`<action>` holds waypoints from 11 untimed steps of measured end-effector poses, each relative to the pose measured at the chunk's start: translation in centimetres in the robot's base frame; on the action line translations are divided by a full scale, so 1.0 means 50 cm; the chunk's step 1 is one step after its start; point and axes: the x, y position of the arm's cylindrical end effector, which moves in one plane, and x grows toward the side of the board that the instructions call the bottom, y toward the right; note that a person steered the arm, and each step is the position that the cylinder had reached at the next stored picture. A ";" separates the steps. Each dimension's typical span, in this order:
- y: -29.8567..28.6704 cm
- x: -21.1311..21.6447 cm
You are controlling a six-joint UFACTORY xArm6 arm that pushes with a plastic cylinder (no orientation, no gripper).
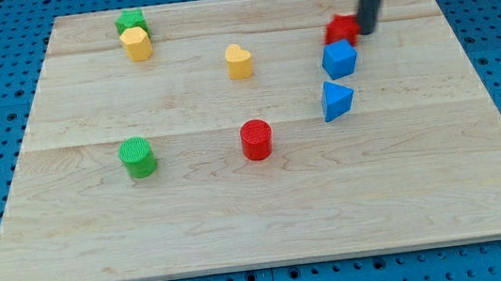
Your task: Move the green star away from the yellow hexagon
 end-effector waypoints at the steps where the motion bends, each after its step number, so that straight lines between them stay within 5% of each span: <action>1: -0.031 -0.042; 3: -0.296 -0.199; 5: -0.580 -0.200; 8: -0.720 -0.159; 9: -0.693 -0.087; 10: -0.543 -0.077; 11: -0.529 -0.113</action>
